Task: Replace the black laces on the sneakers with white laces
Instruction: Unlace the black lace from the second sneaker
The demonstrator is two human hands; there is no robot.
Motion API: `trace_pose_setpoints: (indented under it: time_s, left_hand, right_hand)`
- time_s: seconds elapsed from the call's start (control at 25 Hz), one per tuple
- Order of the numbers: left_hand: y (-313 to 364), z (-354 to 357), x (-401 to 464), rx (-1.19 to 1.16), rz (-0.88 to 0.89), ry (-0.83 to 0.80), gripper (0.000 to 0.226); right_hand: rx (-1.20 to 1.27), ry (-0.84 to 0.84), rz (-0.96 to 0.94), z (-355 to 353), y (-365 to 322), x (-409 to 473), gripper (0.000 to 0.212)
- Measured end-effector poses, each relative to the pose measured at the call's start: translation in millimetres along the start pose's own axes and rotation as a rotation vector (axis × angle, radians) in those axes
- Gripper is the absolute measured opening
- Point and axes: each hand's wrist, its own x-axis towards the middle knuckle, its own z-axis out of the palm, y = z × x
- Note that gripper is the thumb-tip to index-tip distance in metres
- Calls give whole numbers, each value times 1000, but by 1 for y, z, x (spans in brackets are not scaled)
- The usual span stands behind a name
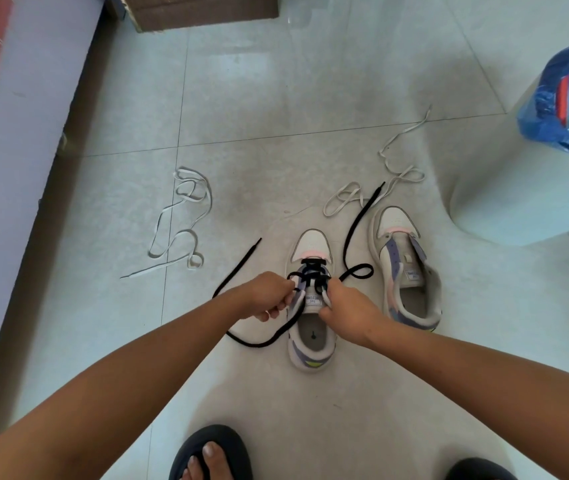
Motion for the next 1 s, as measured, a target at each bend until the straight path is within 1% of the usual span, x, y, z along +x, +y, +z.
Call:
trace_pose_setpoints:
  time_s: [0.04, 0.12, 0.16, 0.2, 0.24, 0.28, 0.32, 0.36, 0.4, 0.44, 0.48, 0.52, 0.56, 0.6, 0.68, 0.72, 0.76, 0.8, 0.84, 0.92, 0.96, 1.0]
  left_hand:
    - [-1, -1, 0, 198, 74, 98, 35]
    - [4, -11, 2, 802, 180, 381, 29]
    - [7, -17, 4, 1099, 217, 494, 25]
    - [8, -22, 6, 1293, 251, 561, 23]
    - [8, -24, 6, 1328, 218, 584, 23]
    - [6, -25, 8, 1144, 154, 547, 24]
    - [4, -24, 7, 779, 59, 451, 29]
    - [3, -18, 6, 359, -71, 281, 35]
    - [2, -10, 2, 46, -163, 116, 38]
    - [1, -2, -1, -123, -175, 17, 35]
    - [-1, 3, 0, -185, -143, -17, 31]
    - [-2, 5, 1, -170, -88, -2, 28]
    - [-3, 3, 3, -38, -20, 54, 27]
    - [-4, -3, 5, 242, 43, 141, 25]
    - [-5, -25, 10, 983, 101, 458, 16]
    - [-9, -38, 10, 1210, 98, 592, 20]
    - [-11, -48, 8, 1282, 75, 674, 22]
    - [-15, -53, 8, 1166, 17, 662, 22]
    - [-16, -50, 6, 876, -31, 570, 26]
    - [-10, -26, 4, 144, -182, 176, 42]
    - [-7, -12, 2, -24, -220, 38, 43]
    - [-4, -1, 2, -105, -209, -25, 39]
  right_hand:
    - [-3, -7, -1, 0, 0, -1, 24]
    - [-14, -23, -8, -1, -1, -2, 22]
    - [-26, -28, -12, -1, -1, -2, 18]
    - [-47, -29, -17, -1, -2, -3, 16]
    - [-79, -30, -24, -1, -2, -3, 16]
    - [-106, -35, -26, -2, -3, -3, 16]
    - [-117, -42, -20, -1, -2, -3, 15]
    - [-111, -45, -12, -1, -2, -4, 17]
    - [-101, -46, -7, -2, -2, -4, 19]
    - [-97, -47, -6, -2, -2, -4, 20]
    - [-97, -47, -6, -1, -1, -4, 20]
    - [-95, -45, -7, -2, -1, -4, 20]
    - [-92, -46, -6, -2, -2, -4, 20]
    - [-89, -48, -7, -2, -1, -5, 20]
    - [-75, -56, 0, -2, 0, -7, 21]
    - [-65, -58, 5, -1, 1, -8, 22]
    - [-61, -58, 4, -1, 1, -8, 23]
    - [-63, -58, 1, -1, 1, -8, 23]
    - [-64, -59, 1, -1, 1, -8, 23]
    - [-60, -58, -2, -1, 0, -7, 23]
    - [-56, -60, -3, -1, 0, -6, 23]
    - [-53, -59, -2, -1, 0, -6, 23]
